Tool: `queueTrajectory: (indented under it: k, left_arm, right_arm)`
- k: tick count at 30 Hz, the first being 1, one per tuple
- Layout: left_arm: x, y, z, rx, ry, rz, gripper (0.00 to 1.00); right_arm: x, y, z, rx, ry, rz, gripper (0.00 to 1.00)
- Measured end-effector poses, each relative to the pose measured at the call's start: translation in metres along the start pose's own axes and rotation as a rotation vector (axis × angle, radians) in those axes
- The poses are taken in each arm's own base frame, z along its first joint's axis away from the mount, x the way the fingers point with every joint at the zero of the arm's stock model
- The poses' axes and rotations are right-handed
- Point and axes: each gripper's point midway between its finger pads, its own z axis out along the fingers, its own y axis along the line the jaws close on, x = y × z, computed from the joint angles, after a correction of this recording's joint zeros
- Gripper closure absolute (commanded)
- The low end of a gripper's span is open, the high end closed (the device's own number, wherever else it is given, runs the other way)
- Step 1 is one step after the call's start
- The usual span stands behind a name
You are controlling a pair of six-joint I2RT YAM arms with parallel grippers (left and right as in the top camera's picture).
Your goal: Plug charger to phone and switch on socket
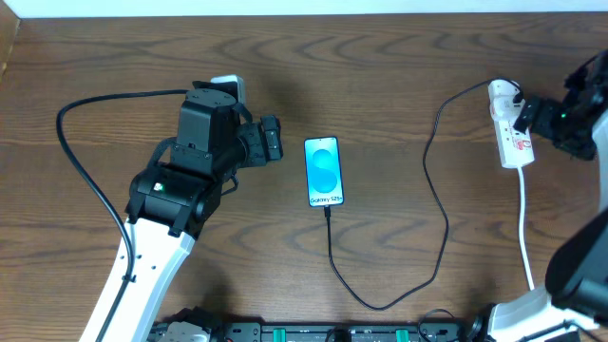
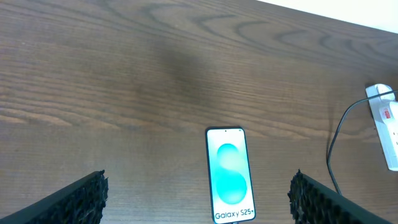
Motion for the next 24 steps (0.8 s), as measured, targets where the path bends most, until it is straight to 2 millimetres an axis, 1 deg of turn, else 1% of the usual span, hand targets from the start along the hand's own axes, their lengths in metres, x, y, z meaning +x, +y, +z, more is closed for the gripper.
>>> queueTrajectory:
  k: [2, 5, 8, 11, 14, 20, 21, 24]
  left_arm:
    - [0.0, 0.0, 0.0, 0.0, -0.001, 0.0, 0.07]
    - [0.0, 0.0, 0.0, 0.0, 0.0, 0.0, 0.07]
    - [0.0, 0.0, 0.0, 0.0, 0.0, 0.0, 0.07]
    - [0.0, 0.0, 0.0, 0.0, 0.0, 0.0, 0.07]
    - [0.0, 0.0, 0.0, 0.0, 0.0, 0.0, 0.07]
    - [0.0, 0.0, 0.0, 0.0, 0.0, 0.0, 0.08]
    - [0.0, 0.0, 0.0, 0.0, 0.0, 0.0, 0.07]
    - [0.0, 0.0, 0.0, 0.0, 0.0, 0.0, 0.07]
  right_arm:
    - [0.002, 0.0, -0.02, 0.005, -0.024, 0.003, 0.01]
    - [0.01, 0.001, -0.044, 0.004, -0.04, 0.008, 0.01]
    - [0.019, 0.002, -0.065, 0.003, -0.05, 0.008, 0.01]
    - [0.022, 0.002, -0.08, 0.0, -0.074, 0.006, 0.01]
    - [0.021, 0.003, -0.086, -0.002, -0.092, 0.005, 0.01]
    - [0.021, 0.003, -0.086, -0.002, -0.092, 0.005, 0.01]
    - [0.021, 0.003, -0.086, -0.002, -0.092, 0.005, 0.01]
    - [0.021, 0.003, -0.086, -0.002, -0.092, 0.005, 0.01]
